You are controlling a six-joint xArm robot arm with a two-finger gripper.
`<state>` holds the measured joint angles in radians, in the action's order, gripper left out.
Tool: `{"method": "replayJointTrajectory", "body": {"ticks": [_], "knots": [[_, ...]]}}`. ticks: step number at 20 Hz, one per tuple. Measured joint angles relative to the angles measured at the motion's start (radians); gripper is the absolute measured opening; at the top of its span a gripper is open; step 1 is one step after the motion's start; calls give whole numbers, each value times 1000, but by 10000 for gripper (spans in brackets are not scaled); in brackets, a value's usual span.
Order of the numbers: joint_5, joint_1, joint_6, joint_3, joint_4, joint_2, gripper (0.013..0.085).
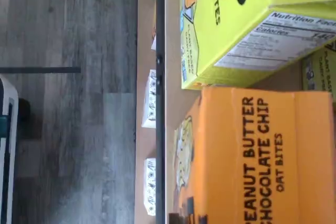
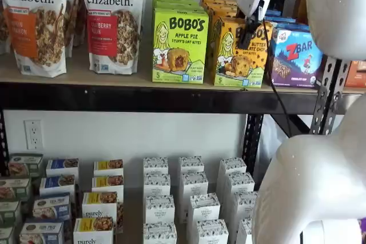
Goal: Pick up the orange box on the top shelf, the fifth box from the left
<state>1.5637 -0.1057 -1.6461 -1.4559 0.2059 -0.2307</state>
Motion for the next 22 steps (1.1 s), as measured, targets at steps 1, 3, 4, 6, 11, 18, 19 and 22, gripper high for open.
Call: {"method": "replayJointTrajectory", "body": {"ticks": [1,3,4,6,11,18,19,22], "knots": [[1,0,0,0,1,0,410],[1,0,0,0,1,-1,370],[2,0,0,0,1,-1,370],[4,0,1,-2,3,0,330],[11,1,2,-7,1,2,330],[49,-2,4,-23,9,3,330],[60,-2,5,-27,10,1,330],[81,-2,8,-24,14,-13,330]]}}
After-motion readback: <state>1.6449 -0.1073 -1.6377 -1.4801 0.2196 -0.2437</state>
